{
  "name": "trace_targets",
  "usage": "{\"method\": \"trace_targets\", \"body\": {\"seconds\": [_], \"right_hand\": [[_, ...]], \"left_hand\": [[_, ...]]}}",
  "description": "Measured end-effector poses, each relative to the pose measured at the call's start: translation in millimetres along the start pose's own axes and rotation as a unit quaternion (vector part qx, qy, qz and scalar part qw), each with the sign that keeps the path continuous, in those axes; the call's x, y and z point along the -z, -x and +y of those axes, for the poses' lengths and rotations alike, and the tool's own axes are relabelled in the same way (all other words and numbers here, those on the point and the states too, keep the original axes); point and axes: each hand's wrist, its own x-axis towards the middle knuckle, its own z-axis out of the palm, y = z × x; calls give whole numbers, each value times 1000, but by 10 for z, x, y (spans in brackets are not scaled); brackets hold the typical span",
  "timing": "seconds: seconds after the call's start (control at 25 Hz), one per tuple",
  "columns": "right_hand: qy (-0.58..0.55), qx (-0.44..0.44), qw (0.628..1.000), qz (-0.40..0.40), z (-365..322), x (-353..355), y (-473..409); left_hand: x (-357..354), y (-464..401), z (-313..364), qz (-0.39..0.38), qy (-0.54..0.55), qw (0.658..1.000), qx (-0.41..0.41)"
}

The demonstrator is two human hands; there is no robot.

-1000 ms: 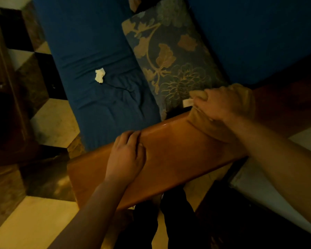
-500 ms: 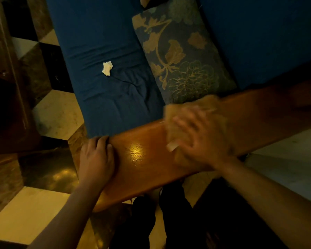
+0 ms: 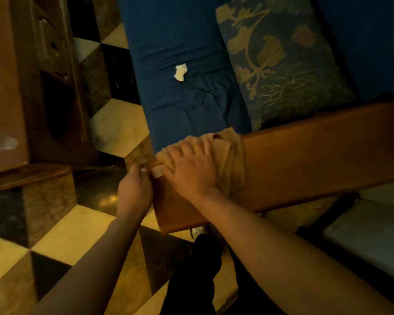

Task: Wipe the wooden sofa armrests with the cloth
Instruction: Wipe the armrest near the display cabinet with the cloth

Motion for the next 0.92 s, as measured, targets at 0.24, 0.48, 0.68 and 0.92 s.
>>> {"method": "trace_targets", "body": {"seconds": [0.24,0.48,0.68,0.92], "right_hand": [[43,189,981,9,2,-165,219],[48,83,991,91,1686,-212,1397],[-5,-300,945,128,3390,321,1589],[-82,-500,854,122,3600,640,1286]], "left_hand": [[71,97,-88,-46,344,912,218],[-250,119,485,-2,-52,998,-27],[-513,335,682,-29,-213,966,-142],[-518,431,461,-3,-200,954,-223]]}}
